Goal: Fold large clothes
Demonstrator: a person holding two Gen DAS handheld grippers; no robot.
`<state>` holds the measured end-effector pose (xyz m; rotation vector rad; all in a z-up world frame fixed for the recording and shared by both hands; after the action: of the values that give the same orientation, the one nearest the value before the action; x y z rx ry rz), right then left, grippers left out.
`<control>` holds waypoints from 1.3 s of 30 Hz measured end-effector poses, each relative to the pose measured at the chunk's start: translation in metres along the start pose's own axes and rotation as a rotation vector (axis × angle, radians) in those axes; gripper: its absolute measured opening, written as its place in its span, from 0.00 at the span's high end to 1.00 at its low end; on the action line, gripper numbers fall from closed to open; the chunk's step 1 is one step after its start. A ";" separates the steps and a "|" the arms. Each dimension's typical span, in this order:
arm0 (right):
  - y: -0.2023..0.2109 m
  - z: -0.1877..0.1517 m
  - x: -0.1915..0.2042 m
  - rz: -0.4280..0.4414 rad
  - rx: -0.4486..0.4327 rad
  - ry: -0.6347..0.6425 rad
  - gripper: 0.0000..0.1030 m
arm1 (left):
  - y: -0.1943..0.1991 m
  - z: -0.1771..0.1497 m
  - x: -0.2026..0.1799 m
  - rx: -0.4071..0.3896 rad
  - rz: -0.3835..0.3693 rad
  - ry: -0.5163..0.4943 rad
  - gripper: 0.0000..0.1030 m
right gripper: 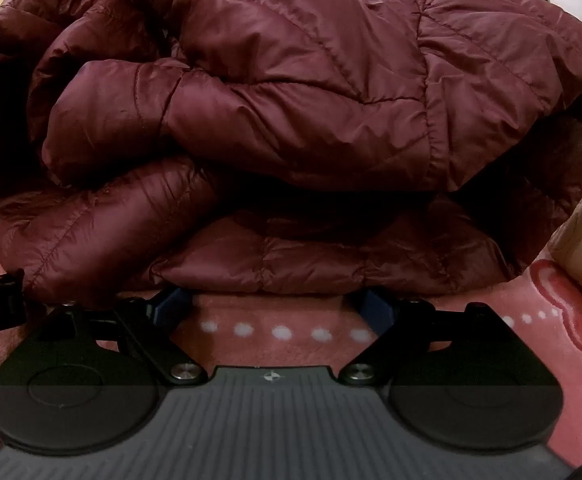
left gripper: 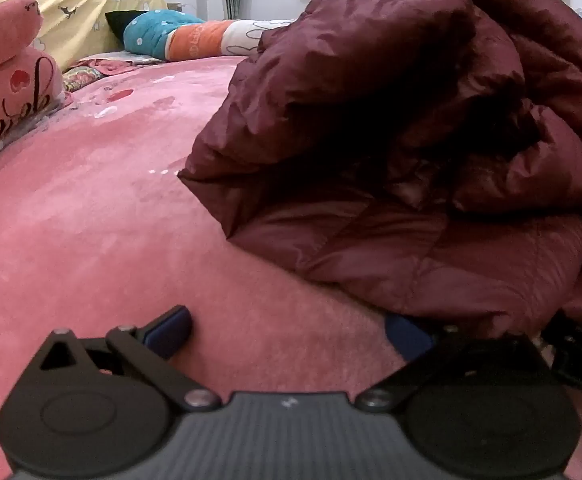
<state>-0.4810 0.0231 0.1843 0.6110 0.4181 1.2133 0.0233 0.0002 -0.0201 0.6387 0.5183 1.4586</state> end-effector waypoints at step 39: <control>0.292 0.027 -0.080 -0.015 -0.242 -0.054 0.00 | 0.262 0.026 0.050 -0.286 -0.162 -0.156 0.01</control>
<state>-0.7041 0.0060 0.3895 0.4312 0.2252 1.2087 -0.1488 0.0490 0.1795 0.4661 0.2279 1.2873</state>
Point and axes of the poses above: each gripper's, at about its wrist camera, not at the fingertips, and y roughly against the way its jaws point, x to its left, z to its top, the point moved 3 cm from there along -y, roughly the way its jaws point, and after that the axes turned 6 degrees about -y, right-handed, at the moved point
